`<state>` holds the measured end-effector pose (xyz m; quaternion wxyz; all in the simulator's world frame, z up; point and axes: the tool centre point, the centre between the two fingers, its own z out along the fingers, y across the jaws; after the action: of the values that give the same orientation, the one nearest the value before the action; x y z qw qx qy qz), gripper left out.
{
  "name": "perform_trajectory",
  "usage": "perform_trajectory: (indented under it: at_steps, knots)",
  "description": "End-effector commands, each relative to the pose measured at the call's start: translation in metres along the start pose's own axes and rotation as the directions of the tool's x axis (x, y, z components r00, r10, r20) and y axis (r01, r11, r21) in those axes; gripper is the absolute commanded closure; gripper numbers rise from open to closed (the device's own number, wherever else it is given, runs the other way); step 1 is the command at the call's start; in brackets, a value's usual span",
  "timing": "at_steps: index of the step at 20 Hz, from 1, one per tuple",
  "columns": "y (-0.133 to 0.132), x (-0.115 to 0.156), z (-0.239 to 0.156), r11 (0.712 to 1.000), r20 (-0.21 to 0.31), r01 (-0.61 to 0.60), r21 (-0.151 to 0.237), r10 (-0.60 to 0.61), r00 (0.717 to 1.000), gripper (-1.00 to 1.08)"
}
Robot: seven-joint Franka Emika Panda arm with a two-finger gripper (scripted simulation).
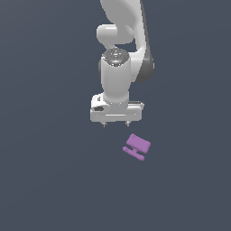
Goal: Pick up the object and move it to a goal position.
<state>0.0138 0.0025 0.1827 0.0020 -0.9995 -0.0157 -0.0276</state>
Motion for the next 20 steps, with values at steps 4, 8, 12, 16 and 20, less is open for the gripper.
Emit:
perform_trajectory:
  at_steps: [4, 8, 12, 16, 20]
  knots:
    - [0.000, -0.001, 0.001, 1.000, 0.005, 0.009, -0.003, -0.009, 1.000, -1.00]
    - [0.001, -0.004, 0.005, 0.999, 0.016, 0.031, -0.011, -0.030, 0.999, -1.00]
    - [0.000, -0.004, 0.005, 0.999, 0.016, 0.031, -0.010, -0.031, 0.999, -1.00]
    - [0.000, -0.002, 0.007, 0.999, 0.022, 0.048, -0.005, -0.048, 0.999, -1.00]
    - [-0.002, 0.002, 0.013, 0.997, 0.035, 0.082, 0.006, -0.082, 0.996, -1.00]
